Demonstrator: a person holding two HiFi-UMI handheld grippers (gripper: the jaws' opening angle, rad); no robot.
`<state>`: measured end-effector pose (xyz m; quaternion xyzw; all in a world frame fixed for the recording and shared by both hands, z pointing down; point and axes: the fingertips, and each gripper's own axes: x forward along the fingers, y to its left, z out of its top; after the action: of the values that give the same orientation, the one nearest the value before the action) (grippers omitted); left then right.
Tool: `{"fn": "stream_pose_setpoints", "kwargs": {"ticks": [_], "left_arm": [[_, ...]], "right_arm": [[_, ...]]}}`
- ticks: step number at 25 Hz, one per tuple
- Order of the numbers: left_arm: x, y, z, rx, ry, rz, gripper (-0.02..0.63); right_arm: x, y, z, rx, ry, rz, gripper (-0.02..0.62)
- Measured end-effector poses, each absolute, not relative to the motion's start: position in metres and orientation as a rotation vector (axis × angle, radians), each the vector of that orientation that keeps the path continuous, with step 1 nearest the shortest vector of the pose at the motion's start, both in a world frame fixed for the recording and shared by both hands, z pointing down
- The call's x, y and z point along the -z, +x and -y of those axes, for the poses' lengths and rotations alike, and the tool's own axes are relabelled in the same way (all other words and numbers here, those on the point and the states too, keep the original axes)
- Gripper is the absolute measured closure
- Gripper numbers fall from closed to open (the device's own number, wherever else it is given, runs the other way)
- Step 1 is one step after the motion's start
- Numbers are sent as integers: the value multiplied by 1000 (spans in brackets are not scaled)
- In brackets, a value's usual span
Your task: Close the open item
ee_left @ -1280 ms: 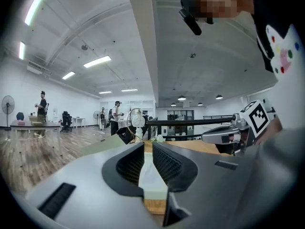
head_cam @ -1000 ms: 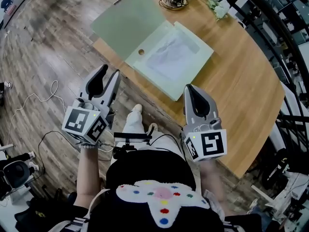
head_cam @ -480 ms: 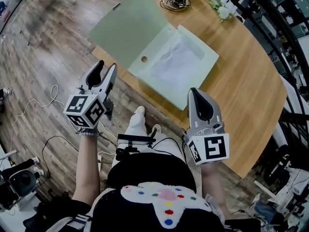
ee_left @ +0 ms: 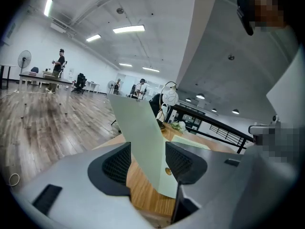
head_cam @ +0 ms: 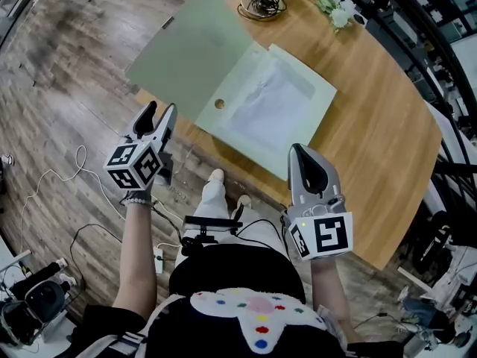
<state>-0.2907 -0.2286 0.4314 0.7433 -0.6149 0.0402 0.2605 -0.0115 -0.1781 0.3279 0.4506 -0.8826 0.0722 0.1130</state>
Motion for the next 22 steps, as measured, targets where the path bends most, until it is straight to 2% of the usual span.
{"fn": "stream_pose_setpoints", "kwargs": {"ticks": [15, 22], "left_arm": [[-464, -295, 253, -191, 2023, 1644, 397], [-450, -293, 250, -186, 2041, 1691, 515]], "right_arm": [[-347, -9, 183, -251, 1363, 2525, 586], [-353, 7, 182, -257, 1434, 2487, 586]]}}
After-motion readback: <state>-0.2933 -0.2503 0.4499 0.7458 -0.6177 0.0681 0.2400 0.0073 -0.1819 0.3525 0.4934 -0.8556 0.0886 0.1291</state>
